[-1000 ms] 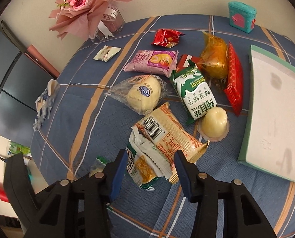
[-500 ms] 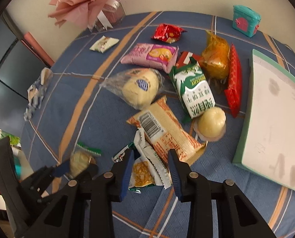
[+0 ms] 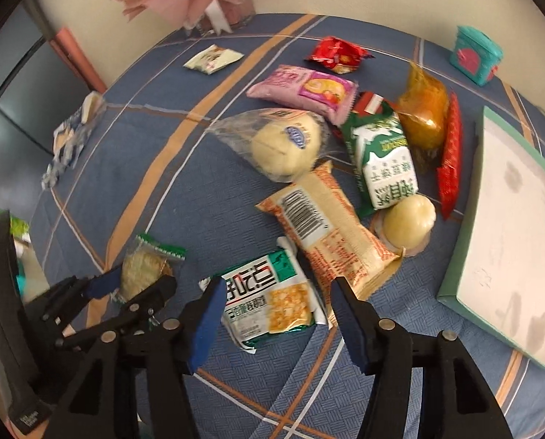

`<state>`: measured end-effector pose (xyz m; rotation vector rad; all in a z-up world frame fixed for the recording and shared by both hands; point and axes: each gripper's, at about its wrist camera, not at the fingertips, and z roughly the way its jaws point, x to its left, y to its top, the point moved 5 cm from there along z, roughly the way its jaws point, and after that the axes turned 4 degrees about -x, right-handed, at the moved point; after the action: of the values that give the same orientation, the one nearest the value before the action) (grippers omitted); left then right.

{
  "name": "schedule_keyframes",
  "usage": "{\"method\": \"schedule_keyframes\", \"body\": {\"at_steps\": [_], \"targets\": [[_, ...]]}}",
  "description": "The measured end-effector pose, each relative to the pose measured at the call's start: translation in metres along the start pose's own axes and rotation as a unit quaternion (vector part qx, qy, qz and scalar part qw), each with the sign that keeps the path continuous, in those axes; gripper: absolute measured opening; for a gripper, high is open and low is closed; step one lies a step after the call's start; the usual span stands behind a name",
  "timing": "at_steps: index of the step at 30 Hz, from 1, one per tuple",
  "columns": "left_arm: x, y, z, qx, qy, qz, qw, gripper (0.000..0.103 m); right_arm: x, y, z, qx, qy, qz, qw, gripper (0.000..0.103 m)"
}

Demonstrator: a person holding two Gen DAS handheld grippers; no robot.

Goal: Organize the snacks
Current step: 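Close the left tool on the cookie pack while the right tool grasps the green biscuit pack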

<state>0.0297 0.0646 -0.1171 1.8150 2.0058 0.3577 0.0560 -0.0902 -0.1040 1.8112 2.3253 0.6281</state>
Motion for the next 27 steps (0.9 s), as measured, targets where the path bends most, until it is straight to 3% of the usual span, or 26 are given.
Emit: {"method": "schedule_keyframes", "body": {"at_steps": [5,17,22,27], "targets": [[0.004,-0.001,-0.001,-0.001,0.0,0.003,1.0,0.051,0.007,-0.004,0.016,0.028,-0.004,-0.02,0.999,0.071],[0.007,-0.003,-0.001,-0.005,-0.005,-0.002,1.0,0.051,0.023,-0.002,0.044,0.037,-0.021,-0.044,0.998,0.08],[0.007,-0.002,-0.001,-0.005,-0.005,-0.002,1.0,0.051,0.028,0.002,0.054,0.037,-0.021,-0.036,0.998,0.08],[0.007,-0.003,-0.002,-0.005,-0.003,-0.001,1.0,0.051,0.019,-0.001,0.05,0.037,-0.016,-0.026,0.999,0.068]]}}
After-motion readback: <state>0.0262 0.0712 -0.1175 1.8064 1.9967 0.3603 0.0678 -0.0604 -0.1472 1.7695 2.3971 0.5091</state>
